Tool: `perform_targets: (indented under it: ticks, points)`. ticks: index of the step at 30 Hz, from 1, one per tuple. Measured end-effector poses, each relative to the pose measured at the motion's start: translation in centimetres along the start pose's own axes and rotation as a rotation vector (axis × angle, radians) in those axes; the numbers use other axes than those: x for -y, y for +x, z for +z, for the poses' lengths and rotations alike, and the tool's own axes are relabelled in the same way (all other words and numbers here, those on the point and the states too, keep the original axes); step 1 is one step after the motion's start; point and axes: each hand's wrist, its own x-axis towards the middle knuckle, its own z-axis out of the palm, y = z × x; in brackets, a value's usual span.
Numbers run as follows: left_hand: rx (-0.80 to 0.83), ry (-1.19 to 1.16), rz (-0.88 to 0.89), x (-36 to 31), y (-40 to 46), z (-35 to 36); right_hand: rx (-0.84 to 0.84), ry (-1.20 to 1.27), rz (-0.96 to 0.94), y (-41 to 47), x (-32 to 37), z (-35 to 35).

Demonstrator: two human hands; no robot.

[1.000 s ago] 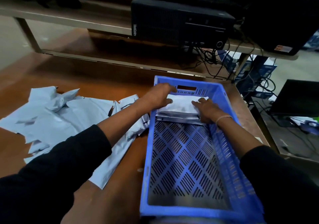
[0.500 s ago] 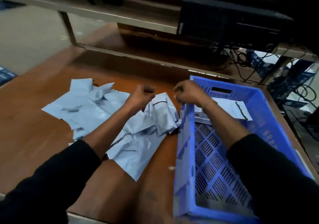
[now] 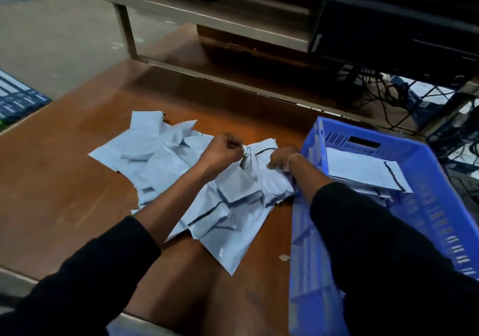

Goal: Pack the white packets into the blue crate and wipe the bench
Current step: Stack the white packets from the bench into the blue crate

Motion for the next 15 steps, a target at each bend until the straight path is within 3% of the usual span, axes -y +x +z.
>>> perform_targets:
  ticks: [3,5,9,12,15]
  points:
    - [0.019,-0.089,-0.050,-0.3,0.4,-0.1,-0.170,0.040,0.010,0.0,-0.2,-2.5]
    - [0.035,-0.132,-0.077,-0.3,1.2,0.1,-0.217,0.349,0.029,-0.1,-0.7,-4.2]
    - [0.154,-0.268,-0.103,-1.4,1.9,1.0,-0.012,0.837,-0.022,-1.6,-0.3,-6.4]
    - [0.166,-0.336,-0.094,-1.4,2.4,1.1,0.051,0.901,-0.036,-1.9,0.3,-6.3]
    - [0.071,-0.266,-0.071,-1.0,2.9,0.4,-0.031,0.940,0.070,-0.2,-0.1,-4.6]
